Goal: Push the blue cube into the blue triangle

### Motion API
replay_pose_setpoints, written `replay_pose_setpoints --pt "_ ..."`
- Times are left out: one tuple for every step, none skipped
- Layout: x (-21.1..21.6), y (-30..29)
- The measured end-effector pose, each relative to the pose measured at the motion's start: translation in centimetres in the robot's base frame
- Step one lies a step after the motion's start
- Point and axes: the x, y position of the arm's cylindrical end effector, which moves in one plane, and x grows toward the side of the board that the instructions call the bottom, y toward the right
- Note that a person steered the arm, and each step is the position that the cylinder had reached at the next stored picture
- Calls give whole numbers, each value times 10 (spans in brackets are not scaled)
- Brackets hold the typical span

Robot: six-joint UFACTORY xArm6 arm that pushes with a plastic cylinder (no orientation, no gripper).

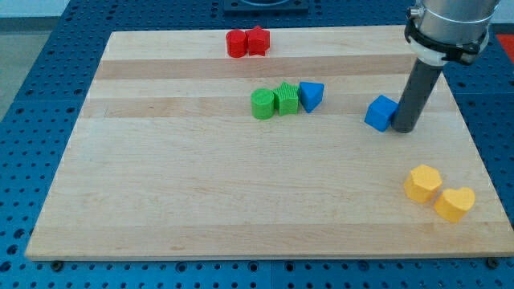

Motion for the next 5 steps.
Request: replay_pose_setpoints --pt "-5 -5" --pt "-13 -12" --pt "-22 -20" --pt "-30 -27" --pt "-39 -30"
